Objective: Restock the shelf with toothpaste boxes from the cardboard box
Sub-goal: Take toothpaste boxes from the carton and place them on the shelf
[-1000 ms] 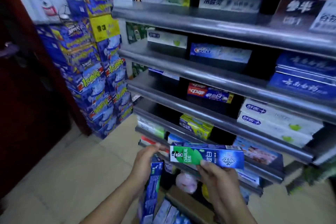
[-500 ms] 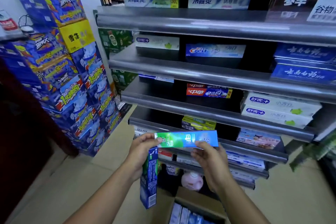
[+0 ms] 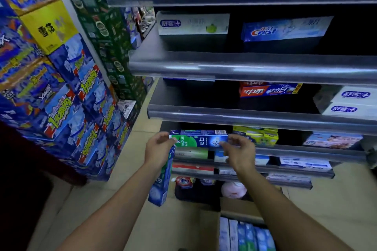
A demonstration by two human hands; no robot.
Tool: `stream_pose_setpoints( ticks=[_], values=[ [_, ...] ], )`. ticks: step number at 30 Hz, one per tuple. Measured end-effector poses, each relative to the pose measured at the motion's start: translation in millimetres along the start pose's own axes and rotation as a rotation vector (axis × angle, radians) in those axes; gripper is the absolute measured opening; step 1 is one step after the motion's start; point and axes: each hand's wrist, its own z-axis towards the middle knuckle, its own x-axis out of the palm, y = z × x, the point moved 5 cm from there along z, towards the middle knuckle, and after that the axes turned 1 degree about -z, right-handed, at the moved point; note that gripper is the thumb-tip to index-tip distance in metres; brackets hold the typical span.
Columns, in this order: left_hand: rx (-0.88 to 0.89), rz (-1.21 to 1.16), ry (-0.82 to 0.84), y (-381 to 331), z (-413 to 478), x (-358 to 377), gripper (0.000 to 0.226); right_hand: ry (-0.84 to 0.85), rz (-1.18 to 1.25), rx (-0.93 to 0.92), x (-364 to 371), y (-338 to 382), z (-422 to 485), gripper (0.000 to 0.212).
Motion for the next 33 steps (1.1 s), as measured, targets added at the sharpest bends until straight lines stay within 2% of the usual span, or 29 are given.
stream_pose_setpoints(
  ticks=[3,8,10,12,15,17,18,20,22,23,24,25,28,31,33],
  values=[
    [0.032,0.026,0.015,0,31,0,0.024,0.022,-0.065,0.003,22,-6,27,0.032],
    [-0.018,0.181,0.097,5,69,6,0.018,0.12,-0.222,0.045,52,-19,58,0.052],
    [-0.059,0.261,0.162,10,76,11,0.035,0.197,-0.342,0.089,63,-29,63,0.057],
    [-0.071,0.292,0.19,10,79,12,0.034,0.216,-0.422,0.107,67,-33,65,0.061],
    [-0.098,0.219,0.14,6,78,5,0.019,0.095,-0.488,0.08,57,-28,59,0.063],
    [-0.163,0.072,0.06,4,73,-3,0.018,-0.029,-0.455,0.001,46,-22,42,0.052],
    [-0.227,-0.029,0.018,7,71,-7,0.016,-0.031,-0.415,-0.032,45,-22,29,0.045],
    [-0.387,-0.225,-0.047,13,63,-12,0.015,0.145,-0.31,-0.022,55,-31,0,0.037],
    [-0.482,-0.4,-0.064,18,54,-11,0.014,0.456,-0.259,0.084,75,-44,-32,0.052],
    [-0.502,-0.478,-0.058,20,51,-9,0.022,0.565,-0.247,0.127,82,-50,-43,0.061],
    [-0.516,-0.548,-0.048,21,48,-6,0.028,0.602,-0.211,0.147,87,-56,-49,0.064],
    [-0.526,-0.599,-0.029,21,46,-3,0.032,0.57,-0.153,0.145,88,-60,-49,0.057],
    [-0.513,-0.661,0.046,19,40,5,0.037,0.325,-0.004,0.115,77,-59,-35,0.031],
    [-0.388,-0.496,0.018,19,42,-3,0.027,0.234,0.131,0.092,59,-43,-23,0.031],
    [-0.289,-0.352,0.063,19,42,-14,0.027,0.204,0.152,0.069,44,-30,-18,0.036]
  ],
)
